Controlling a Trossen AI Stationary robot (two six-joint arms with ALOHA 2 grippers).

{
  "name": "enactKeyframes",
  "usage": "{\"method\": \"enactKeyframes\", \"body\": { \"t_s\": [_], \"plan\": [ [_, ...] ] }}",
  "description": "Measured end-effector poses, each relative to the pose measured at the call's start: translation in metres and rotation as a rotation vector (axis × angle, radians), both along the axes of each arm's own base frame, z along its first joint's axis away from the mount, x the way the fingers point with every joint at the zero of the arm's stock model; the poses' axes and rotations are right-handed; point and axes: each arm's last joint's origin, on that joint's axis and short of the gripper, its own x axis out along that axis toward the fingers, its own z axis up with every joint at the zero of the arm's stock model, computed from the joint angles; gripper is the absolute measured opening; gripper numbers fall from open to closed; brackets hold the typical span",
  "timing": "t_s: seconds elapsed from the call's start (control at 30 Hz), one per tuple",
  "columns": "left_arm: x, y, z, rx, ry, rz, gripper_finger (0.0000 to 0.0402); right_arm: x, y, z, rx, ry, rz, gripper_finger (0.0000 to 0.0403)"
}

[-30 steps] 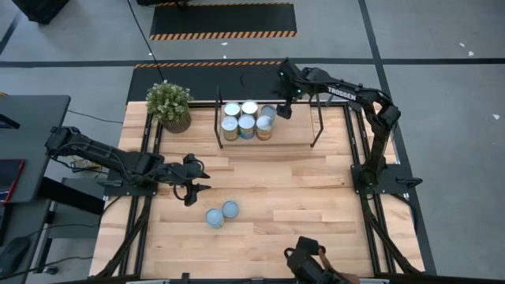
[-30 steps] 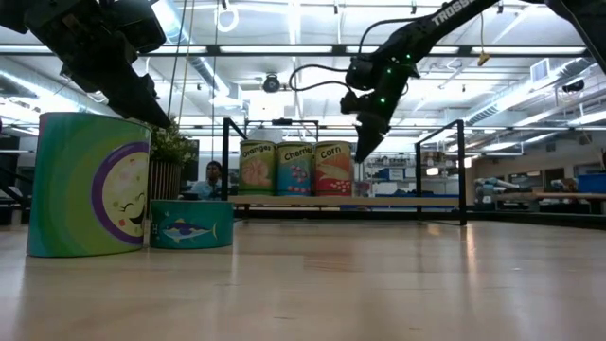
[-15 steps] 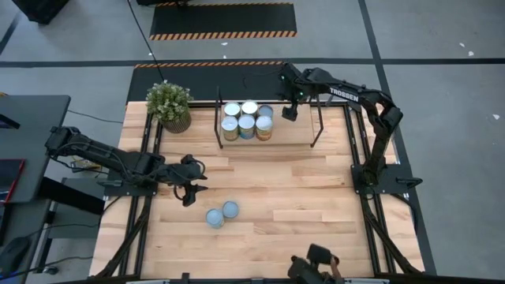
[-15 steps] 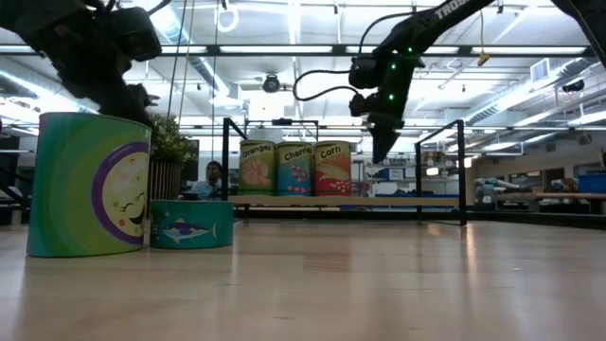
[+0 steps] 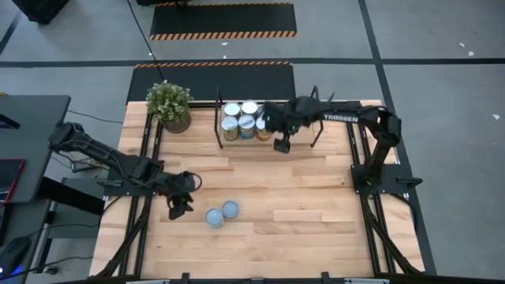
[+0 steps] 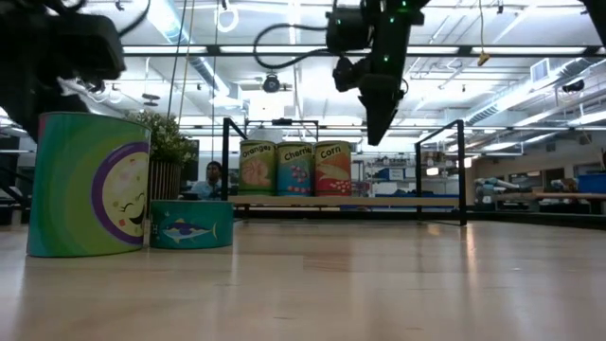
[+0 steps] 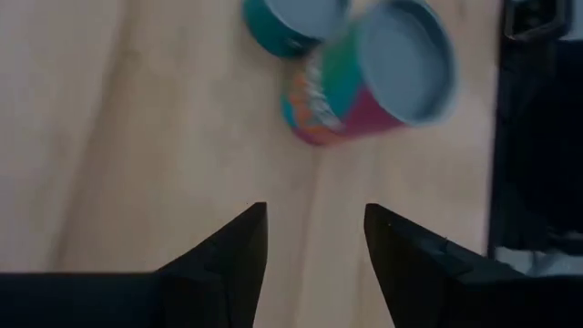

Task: Pick and place cans onto a shelf
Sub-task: Put the canned chicken soup on the shelf

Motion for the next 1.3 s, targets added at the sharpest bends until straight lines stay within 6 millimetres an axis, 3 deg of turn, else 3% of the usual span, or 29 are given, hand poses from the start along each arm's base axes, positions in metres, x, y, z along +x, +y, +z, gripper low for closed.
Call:
{"method": "enactKeyframes", "body": {
  "t_s": [0.2,0.37,0.8,1.03,1.3],
  "plan": [
    [-0.007,-0.026,0.002,0.01,-0.059,-0.01,0.019,0.007,0.06,-0.016,-0.043,0.018,0.065,0.0373],
    [-0.007,-0.052,0.0,0.056,-0.165,-0.037,0.019,0.017,0.108,-0.037,-0.049,-0.116,0.152,0.0373],
    [-0.003,-0.095,-0.038,0.143,-0.154,-0.057,0.0194,0.03,0.213,-0.065,-0.046,-0.431,0.254,0.0373],
    [0.006,-0.101,-0.056,0.265,-0.2,-0.033,0.0192,0.037,0.247,-0.074,-0.027,-0.542,0.299,0.0373],
    [0.029,-0.109,-0.07,0.309,-0.338,-0.009,0.0158,0.035,0.262,-0.071,0.012,-0.603,0.278,0.0373]
  ]
}}
